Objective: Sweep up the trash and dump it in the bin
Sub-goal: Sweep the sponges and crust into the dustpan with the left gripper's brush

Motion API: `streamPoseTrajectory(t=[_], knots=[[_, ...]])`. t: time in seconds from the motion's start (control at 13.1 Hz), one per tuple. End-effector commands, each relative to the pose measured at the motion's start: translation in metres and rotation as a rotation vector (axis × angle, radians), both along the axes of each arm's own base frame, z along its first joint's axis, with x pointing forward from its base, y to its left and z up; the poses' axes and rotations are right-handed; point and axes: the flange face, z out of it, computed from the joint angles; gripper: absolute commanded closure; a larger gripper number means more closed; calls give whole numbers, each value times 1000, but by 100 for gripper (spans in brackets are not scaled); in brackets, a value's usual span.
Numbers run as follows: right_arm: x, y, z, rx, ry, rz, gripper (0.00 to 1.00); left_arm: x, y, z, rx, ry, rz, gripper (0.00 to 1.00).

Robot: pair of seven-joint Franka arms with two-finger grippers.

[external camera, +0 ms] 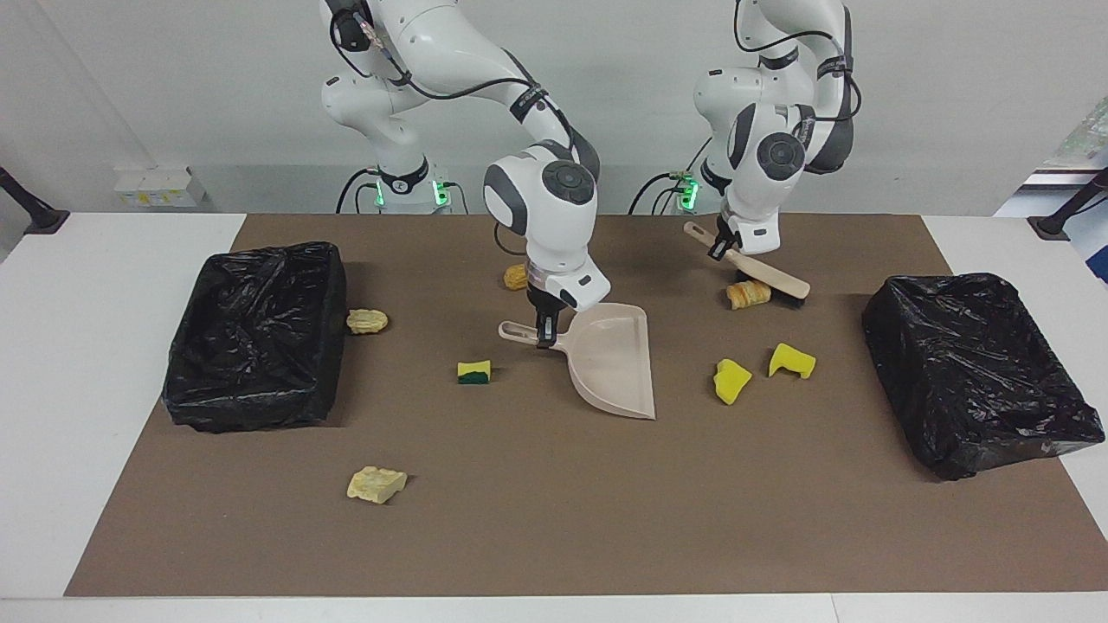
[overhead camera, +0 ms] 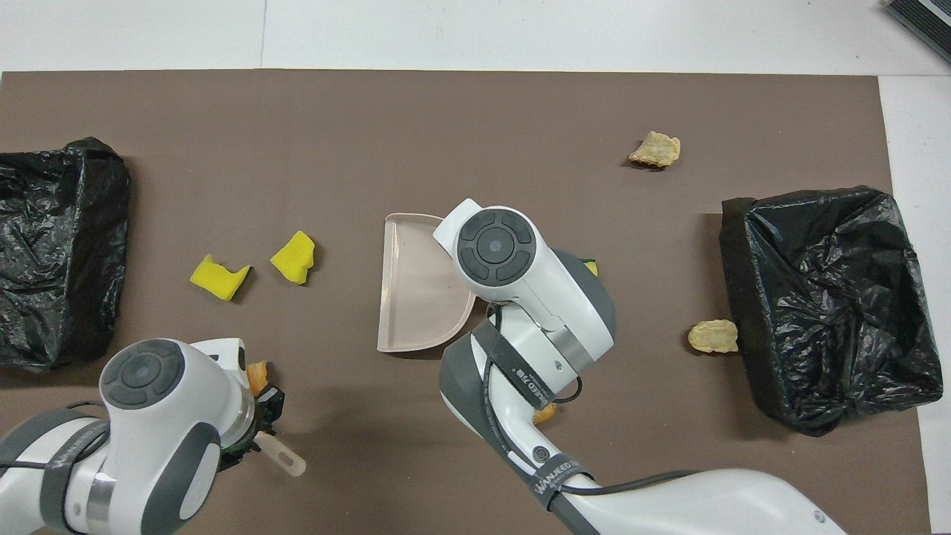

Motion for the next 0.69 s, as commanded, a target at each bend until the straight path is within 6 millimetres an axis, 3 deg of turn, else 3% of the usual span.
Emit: streamPoseTrajectory(t=[0.0,0.08,0.15,0.3,0.46,0.61], knots=[[-7,-5,1,-4,-3,37,100,46,-27,-2,-55,-45,-1,100],[-7,-6,1,-2,-4,34,100,59,-43,5,-76,-69,-38,100],[-7,-7,1,-4,-1,32,100,58,-62,9,-93,-61,-151,100],[-7,-7,1,-4,-2,30,100,50,-64,12,-115,3,-359,100],[-8,-5,2,-2,-3,31,100,52,-63,31,-136,41,-469,100],[-9,-4,1,1,0,26,100,67,-59,62,-151,49,-583,100]])
